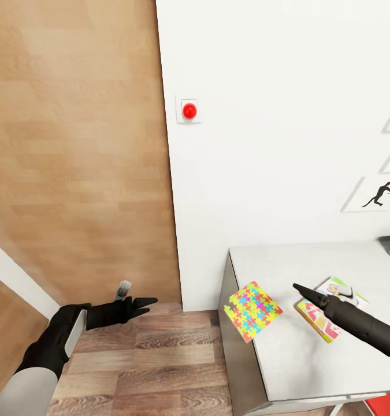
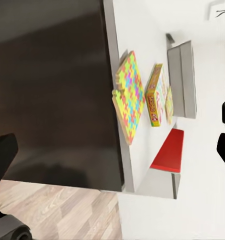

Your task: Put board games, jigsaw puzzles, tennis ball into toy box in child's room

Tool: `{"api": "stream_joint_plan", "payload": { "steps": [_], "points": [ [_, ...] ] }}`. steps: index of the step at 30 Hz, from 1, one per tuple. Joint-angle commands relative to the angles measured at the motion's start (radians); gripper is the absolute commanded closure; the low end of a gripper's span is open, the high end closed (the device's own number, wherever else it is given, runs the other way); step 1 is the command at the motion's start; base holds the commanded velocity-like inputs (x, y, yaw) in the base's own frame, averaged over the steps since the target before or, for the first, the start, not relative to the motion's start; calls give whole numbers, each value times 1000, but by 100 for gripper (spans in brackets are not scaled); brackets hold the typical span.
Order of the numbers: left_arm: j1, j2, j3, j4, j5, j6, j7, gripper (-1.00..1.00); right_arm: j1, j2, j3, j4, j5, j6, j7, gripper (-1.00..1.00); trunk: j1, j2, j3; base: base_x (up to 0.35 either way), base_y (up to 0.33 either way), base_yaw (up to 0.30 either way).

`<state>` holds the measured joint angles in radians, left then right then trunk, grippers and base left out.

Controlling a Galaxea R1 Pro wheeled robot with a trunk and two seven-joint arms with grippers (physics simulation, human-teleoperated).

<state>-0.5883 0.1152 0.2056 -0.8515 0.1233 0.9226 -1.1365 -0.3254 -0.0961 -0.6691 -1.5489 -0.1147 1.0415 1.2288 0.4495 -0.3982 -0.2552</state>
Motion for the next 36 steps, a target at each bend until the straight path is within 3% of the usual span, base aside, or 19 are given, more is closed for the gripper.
{"api": "stream_joint_plan", "payload": {
  "steps": [1,9,26,36],
  "points": [
    [-1,0,0,0,1,5,-16,-100,0,0,-8,0,-3,6,12,-100,1,-2,-2,0,0,0],
    [-2,-2,0,0,0,5,-52,-100,0,-1,-18,0,-5,6,32,-100,1,-2,-1,0,0,-13],
    [-2,-7,-3,-1,-1,5,-58,-100,1,1,-18,1,-5,6,34,-100,1,-2,17,-32,-25,-160],
    [-2,-8,-4,-2,-1,5,-61,-100,1,1,-18,1,-5,6,34,-100,1,-2,20,-72,-32,-47]
  ]
}}
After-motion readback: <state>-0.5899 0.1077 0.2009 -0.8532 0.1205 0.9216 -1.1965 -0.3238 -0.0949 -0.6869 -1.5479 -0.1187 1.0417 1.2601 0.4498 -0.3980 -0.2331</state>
